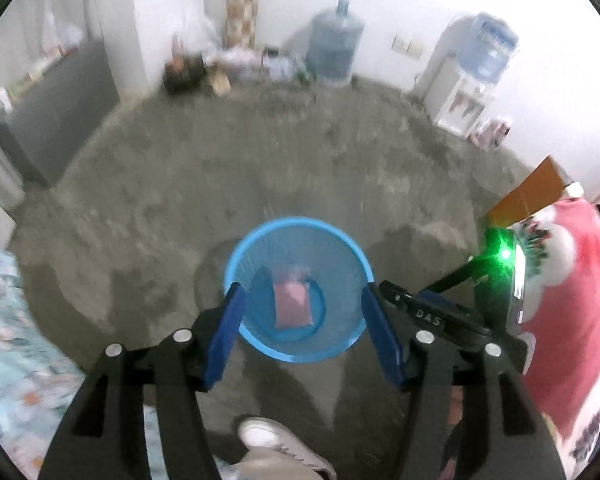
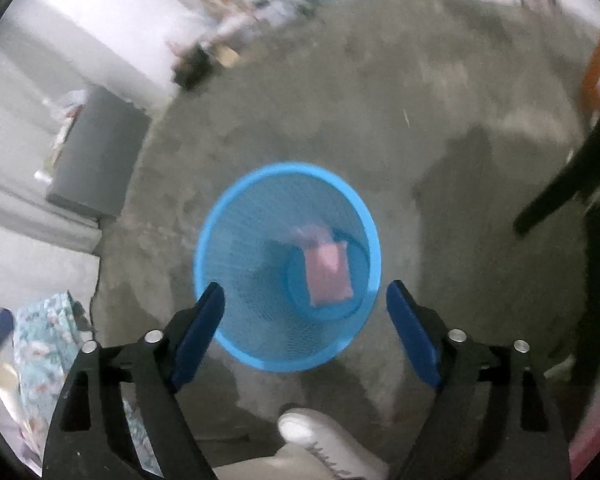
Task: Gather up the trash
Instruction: 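Carry both items to the blue wastebasket and open both tools over it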
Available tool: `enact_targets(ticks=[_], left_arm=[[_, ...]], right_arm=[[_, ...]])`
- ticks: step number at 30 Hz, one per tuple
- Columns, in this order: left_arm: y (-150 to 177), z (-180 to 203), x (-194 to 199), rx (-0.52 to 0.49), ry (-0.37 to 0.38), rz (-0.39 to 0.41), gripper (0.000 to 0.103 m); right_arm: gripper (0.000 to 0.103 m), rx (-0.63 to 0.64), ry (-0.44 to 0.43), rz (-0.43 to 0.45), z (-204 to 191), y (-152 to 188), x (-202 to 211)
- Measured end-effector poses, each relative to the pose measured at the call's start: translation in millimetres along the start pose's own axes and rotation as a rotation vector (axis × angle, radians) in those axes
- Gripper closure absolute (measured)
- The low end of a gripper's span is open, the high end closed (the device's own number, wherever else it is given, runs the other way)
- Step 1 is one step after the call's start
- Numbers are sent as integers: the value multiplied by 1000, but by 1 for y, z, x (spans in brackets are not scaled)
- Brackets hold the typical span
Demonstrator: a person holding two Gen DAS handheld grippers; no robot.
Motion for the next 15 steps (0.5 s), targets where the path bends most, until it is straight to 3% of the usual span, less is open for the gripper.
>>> enact_targets(ticks=[4, 7, 12, 15], left_arm=[[2, -7, 103, -7, -25, 146, 32], [22, -14, 175, 0, -64, 236, 25], [94, -41, 272, 84, -140, 340, 19], [153, -74, 315, 162, -259, 375, 18]], right_arm=[[9, 146, -7, 132, -43, -4, 51], [8, 299, -30, 270, -90, -1, 106], [8, 565, -31, 423, -158, 34, 167], [8, 735, -102, 463, -194, 71, 183]])
Point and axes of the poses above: each gripper's, at about its wrist camera, not at the fingertips, and x roughly against the way its jaws point, z to its right, y to its underside, the point moved 8 cm from there along -x, roughly the way its jaws point, and after that the axes turned 8 degrees about z, right-handed, at the moved point
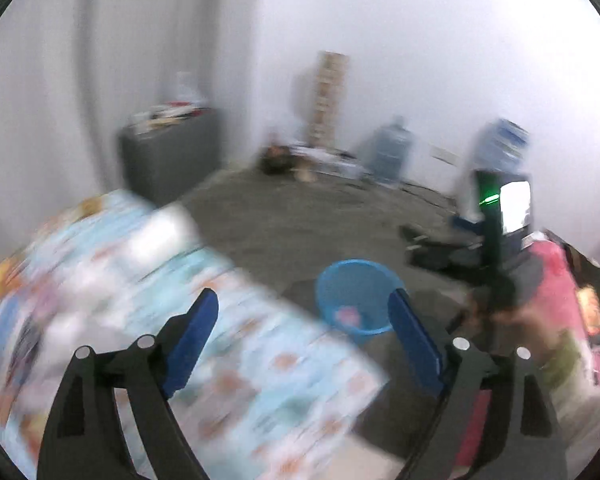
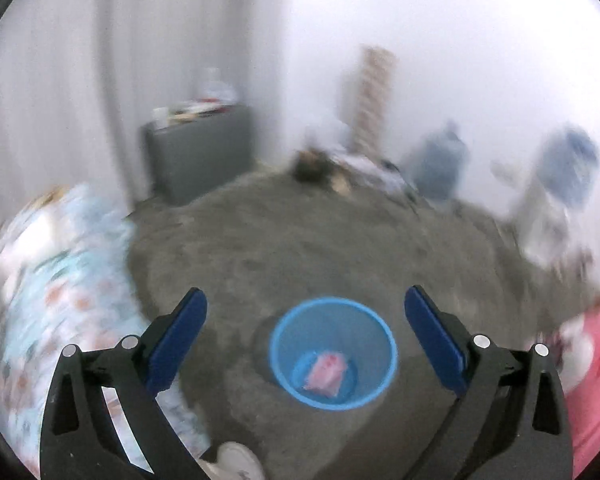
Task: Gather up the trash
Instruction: 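Carry both items to the blue wastebasket and open both tools over it, then grasp the red snack bag with the left tool while the right tool grasps the yellow packet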
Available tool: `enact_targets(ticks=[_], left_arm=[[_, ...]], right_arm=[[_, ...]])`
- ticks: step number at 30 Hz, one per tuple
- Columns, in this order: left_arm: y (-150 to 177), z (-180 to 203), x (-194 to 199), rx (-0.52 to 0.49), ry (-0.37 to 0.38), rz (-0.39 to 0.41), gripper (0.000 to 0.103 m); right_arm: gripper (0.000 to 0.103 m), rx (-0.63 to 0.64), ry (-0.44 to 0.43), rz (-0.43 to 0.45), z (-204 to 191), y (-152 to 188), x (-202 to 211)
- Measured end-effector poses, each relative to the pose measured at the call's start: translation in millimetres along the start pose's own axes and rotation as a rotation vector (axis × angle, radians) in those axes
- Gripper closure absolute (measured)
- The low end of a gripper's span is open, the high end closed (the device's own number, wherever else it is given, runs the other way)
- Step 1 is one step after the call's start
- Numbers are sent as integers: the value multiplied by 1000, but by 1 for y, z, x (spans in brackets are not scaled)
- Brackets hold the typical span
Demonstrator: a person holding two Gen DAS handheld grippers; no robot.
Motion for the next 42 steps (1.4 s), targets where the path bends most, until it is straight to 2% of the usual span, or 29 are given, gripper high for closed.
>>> enact_targets(ticks=[2, 3, 5, 6, 8, 11, 12, 15, 17, 20, 25, 32, 36, 42], left_arm=[[27, -39, 32, 47, -102, 18, 18], [38, -54, 43, 76, -143, 18, 18], [61, -85, 66, 145, -210, 24, 18], [76, -107, 82, 194, -260, 33, 18], [100, -139, 104, 286, -335, 58, 18], [129, -177, 122, 389, -420, 61, 18], [138, -188, 125, 421, -442, 60, 18], [152, -212, 127, 483, -458, 63, 19], [154, -226, 124, 515, -456, 70, 23], [164, -243, 122, 567, -443, 67, 29], [174, -266, 115, 615, -416, 35, 39], [185, -270, 98, 598, -383, -14, 56], [185, -274, 95, 611, -367, -7, 62], [185, -270, 96, 591, -352, -4, 72]], right_arm=[[8, 74, -89, 20, -31, -1, 14], [8, 102, -161, 31, -52, -2, 25], [8, 103, -273, 47, -78, -3, 42], [8, 83, -376, 62, -98, -4, 57], [8, 69, -482, 54, -122, -1, 70], [8, 55, -687, -19, -174, 4, 89], [8, 42, -776, -71, -197, 9, 96], [10, 3, -974, -229, -249, 25, 111], [13, -16, -1064, -325, -279, 35, 120], [20, -20, -1121, -431, -312, 50, 120], [32, -32, -1142, -557, -348, 69, 114], [46, -20, -1146, -626, -366, 79, 106], [60, -31, -1154, -664, -367, 87, 104], [84, -26, -1170, -672, -371, 88, 109]])
Point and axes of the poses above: each gripper's, at about its wrist camera, not at the fingertips, and x roughly against the way its jaws point, z to its right, y to its underside, the point moved 8 cm from there along -x, roughly the way its jaws point, and after that the axes turned 8 degrees about z, right-handed, at the moved point
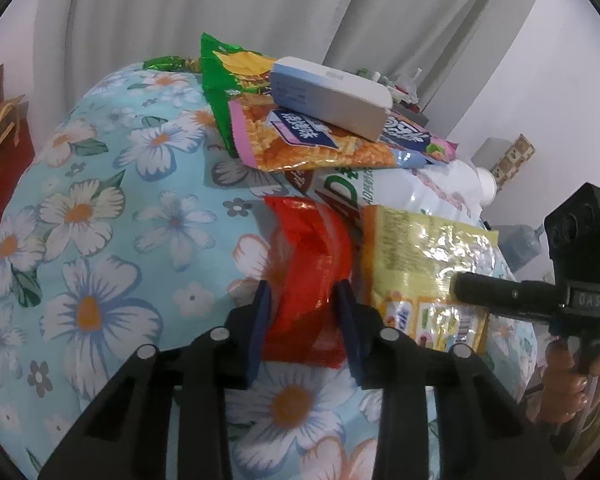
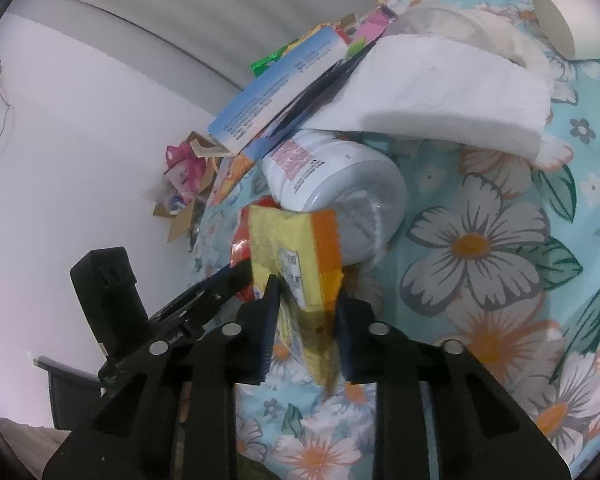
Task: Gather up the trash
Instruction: 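Grasp the red snack bag with the left tool while the right tool grasps the yellow packet, then carry both bags to the blue wastebasket and release them inside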
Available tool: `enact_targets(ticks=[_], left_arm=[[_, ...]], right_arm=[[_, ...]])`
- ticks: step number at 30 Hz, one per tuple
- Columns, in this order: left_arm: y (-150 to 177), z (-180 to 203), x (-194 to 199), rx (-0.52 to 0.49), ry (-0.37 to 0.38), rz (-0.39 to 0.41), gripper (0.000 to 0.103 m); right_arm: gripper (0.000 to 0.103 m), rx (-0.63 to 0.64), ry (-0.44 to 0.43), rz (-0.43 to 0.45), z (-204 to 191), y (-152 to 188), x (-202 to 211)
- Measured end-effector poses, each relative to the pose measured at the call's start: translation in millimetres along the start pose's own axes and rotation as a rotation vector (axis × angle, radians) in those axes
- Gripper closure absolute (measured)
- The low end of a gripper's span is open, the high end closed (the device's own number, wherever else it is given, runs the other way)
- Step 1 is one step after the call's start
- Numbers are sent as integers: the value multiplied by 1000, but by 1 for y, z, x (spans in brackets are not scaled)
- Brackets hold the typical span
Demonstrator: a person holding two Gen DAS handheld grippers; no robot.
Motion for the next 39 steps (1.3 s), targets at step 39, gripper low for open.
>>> enact_targets(ticks=[39], left_arm=[[-7, 300, 3, -415, 418, -128, 82]], right_arm=[[94, -250, 121, 564, 125, 18, 262]])
Point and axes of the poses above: each gripper's, at about its wrist camera, not at the fingertips, and x roughly against the way its jaws point, z to its right, y to its underside, the point moved 8 cm from there along -x, roughly the way its jaws point, and after that the axes turned 8 degrees about z, right-handed, at the moved point
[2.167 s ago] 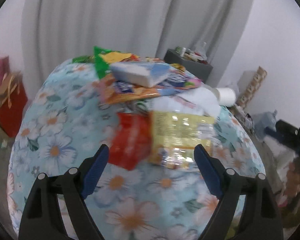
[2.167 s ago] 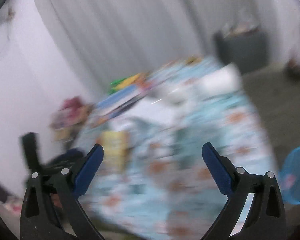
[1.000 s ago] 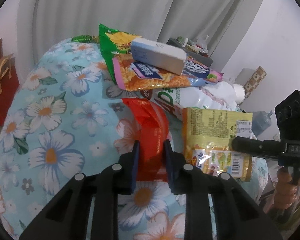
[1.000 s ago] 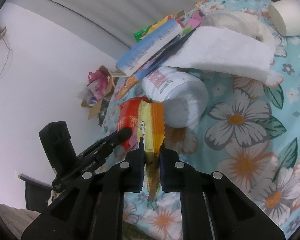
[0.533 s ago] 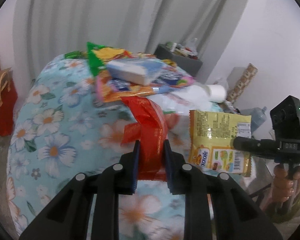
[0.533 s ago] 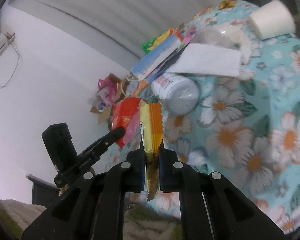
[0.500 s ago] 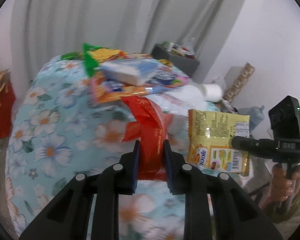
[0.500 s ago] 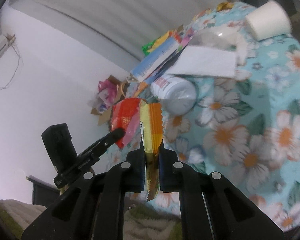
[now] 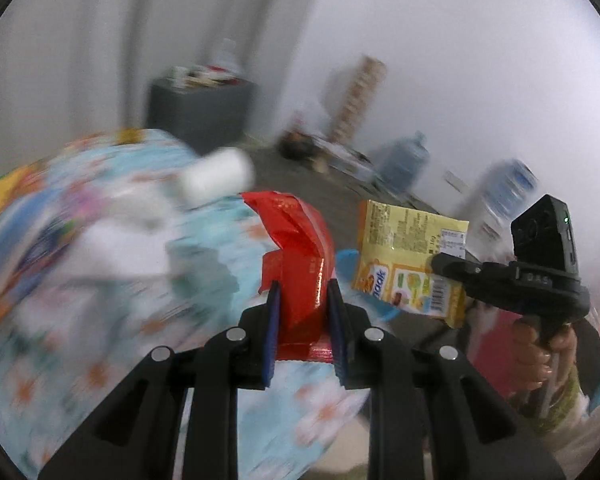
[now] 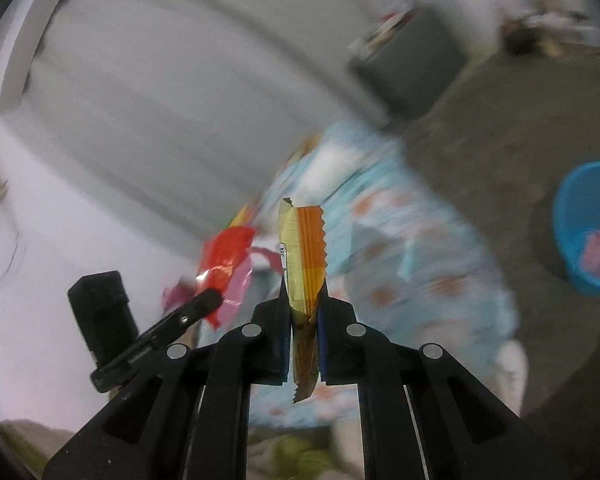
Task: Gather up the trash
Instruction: 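Carry both bags to the blue wastebasket and release them inside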
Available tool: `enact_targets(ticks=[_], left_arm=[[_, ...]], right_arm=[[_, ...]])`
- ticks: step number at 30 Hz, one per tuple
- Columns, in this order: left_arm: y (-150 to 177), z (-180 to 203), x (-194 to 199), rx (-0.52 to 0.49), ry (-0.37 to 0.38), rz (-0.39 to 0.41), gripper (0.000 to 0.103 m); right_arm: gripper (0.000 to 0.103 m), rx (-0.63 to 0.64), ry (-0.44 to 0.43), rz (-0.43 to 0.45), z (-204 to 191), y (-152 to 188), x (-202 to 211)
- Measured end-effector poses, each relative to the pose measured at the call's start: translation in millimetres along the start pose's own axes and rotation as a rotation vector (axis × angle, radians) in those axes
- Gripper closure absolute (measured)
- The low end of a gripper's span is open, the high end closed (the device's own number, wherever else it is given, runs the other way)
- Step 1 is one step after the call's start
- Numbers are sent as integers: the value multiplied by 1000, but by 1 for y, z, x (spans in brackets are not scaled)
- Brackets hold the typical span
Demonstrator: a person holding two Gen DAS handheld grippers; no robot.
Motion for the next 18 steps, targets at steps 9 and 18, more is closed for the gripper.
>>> enact_targets(ticks=[9, 18], left_arm=[[-29, 120, -191, -99, 126, -316, 80], [28, 166, -385, -213, 93, -583, 79]], right_arm=[[94, -263, 389, 208, 167, -47, 42], [92, -590, 506, 205, 332, -42, 0]])
Point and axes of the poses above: each gripper's, at about its wrist camera, not at the fingertips, and x roughly against the way its jaws point, z to its right, y to its underside, the point moved 8 cm from there along -x, roughly the way its jaws point, and after that the axes turned 8 degrees about z, right-handed, at the moved point
